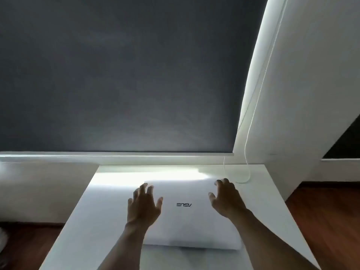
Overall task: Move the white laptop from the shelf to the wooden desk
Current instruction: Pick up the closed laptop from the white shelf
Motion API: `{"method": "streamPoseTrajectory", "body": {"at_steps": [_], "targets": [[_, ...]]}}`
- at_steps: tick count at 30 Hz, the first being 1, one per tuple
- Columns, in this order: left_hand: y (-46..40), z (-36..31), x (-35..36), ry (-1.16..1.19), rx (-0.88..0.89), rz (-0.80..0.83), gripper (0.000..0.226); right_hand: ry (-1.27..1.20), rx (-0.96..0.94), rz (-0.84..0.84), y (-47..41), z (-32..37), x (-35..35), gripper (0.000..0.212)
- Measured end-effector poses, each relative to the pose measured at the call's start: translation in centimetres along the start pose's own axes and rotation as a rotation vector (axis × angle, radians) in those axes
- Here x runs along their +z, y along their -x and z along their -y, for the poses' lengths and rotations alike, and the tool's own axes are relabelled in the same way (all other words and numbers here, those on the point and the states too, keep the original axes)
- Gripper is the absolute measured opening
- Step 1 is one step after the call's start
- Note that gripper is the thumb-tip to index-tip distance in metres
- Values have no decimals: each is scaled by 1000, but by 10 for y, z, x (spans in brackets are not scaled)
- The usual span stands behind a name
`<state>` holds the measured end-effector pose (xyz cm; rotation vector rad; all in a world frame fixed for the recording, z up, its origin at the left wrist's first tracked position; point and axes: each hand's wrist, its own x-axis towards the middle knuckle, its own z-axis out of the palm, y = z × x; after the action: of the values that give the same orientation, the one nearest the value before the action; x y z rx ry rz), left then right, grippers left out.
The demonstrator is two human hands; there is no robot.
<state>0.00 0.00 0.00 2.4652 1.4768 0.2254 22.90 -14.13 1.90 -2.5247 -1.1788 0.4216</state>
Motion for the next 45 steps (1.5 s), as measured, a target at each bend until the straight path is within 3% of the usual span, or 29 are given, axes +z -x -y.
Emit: {"method": "streamPoseTrajectory", "body": {"at_steps": [5, 14, 21, 28, 33, 39, 45], "targets": [[30, 17, 40, -6, -49, 47, 68, -51, 88, 29, 32, -16, 47, 77], [32, 18, 46, 19, -66, -14, 72, -32, 58, -140, 44, -19, 69, 77], [32, 18, 44, 11, -117, 29, 87, -194, 266, -131, 50, -19, 69, 97], [27, 22, 39, 17, -116, 40, 109, -262, 351, -192, 56, -15, 61, 90], [11, 30, 27, 79, -129, 117, 121, -471, 437, -153, 48, -22, 51, 94], [16, 49, 22, 261, -101, 171, 122, -642, 333, -42, 58, -28, 38, 102], [19, 54, 17, 274, -84, 195, 119, -834, 267, 70, 70, -34, 35, 92]]}}
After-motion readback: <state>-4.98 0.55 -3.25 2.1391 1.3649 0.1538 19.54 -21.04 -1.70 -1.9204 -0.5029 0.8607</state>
